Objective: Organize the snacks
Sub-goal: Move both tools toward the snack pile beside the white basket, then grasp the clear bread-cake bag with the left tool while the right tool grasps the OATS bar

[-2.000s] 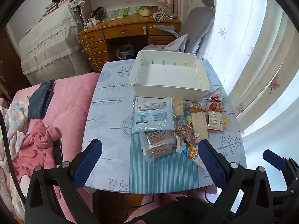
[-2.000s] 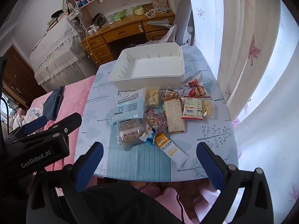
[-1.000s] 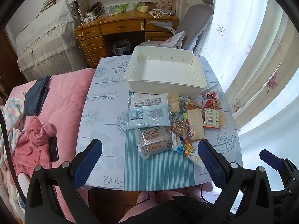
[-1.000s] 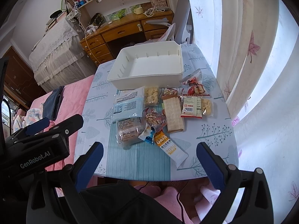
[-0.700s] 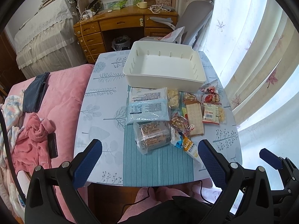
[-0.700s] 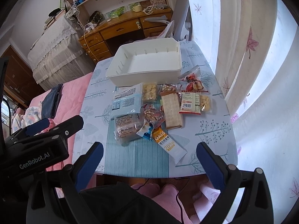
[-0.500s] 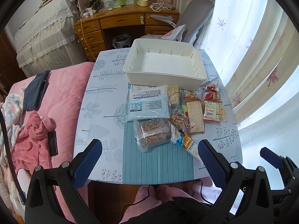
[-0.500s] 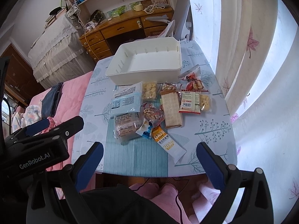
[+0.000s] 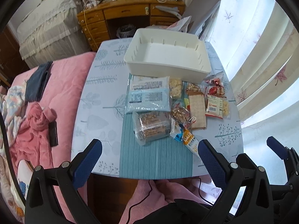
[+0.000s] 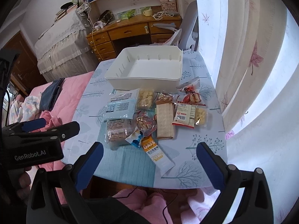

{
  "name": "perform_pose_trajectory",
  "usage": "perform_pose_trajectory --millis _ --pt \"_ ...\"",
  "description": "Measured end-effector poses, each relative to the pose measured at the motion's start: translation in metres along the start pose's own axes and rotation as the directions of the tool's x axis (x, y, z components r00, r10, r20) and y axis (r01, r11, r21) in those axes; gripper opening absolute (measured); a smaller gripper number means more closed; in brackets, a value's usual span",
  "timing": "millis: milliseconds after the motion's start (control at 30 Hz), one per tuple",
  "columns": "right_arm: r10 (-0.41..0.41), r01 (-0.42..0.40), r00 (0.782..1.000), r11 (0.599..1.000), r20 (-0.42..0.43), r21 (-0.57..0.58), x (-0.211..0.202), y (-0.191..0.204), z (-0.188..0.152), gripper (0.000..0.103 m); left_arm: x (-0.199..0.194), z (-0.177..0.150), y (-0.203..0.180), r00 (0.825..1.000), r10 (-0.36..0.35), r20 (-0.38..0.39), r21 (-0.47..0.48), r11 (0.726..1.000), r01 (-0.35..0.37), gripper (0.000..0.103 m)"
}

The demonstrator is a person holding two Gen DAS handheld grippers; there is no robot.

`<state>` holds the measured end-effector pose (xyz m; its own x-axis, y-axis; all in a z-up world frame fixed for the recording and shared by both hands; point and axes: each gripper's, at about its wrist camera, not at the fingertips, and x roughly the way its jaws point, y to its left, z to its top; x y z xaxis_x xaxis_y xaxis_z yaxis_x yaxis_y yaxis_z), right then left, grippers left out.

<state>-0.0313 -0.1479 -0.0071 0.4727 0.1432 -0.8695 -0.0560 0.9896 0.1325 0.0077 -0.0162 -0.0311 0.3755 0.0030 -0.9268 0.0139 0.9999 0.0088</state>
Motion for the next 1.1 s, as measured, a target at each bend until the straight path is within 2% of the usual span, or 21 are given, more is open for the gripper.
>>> perform_pose_trajectory --millis 167,367,567,867,1100 --pt "-0.015 0.014 1.0 0.998 -0.011 -0.061 0.017 -0.012 -0.003 0.1 0.022 -0.004 -0.006 0.997 0.039 -0.071 -0.018 0.999 -0.04 0.102" --pt "-0.023 0.017 0.999 0.992 -0.041 -0.128 0.045 -0.022 -0.015 0.1 0.06 -0.007 -0.002 0.982 0.051 -0.182 -0.059 0.996 -0.063 0.102" --pt "-0.025 0.006 0.991 0.99 -0.13 -0.144 0.074 -0.028 -0.031 0.1 0.102 -0.005 -0.002 0.964 0.067 -0.257 -0.075 0.993 -0.089 0.102" --pt "-0.031 -0.002 0.98 0.986 -0.195 -0.165 0.11 -0.025 -0.042 0.1 0.155 0.007 -0.009 0.945 0.055 -0.321 -0.058 0.995 -0.077 0.102" --pt "-0.04 -0.006 0.967 0.983 -0.25 -0.184 0.141 -0.016 -0.046 0.095 0.195 0.019 -0.008 0.933 0.018 -0.359 -0.064 0.997 -0.044 0.102"
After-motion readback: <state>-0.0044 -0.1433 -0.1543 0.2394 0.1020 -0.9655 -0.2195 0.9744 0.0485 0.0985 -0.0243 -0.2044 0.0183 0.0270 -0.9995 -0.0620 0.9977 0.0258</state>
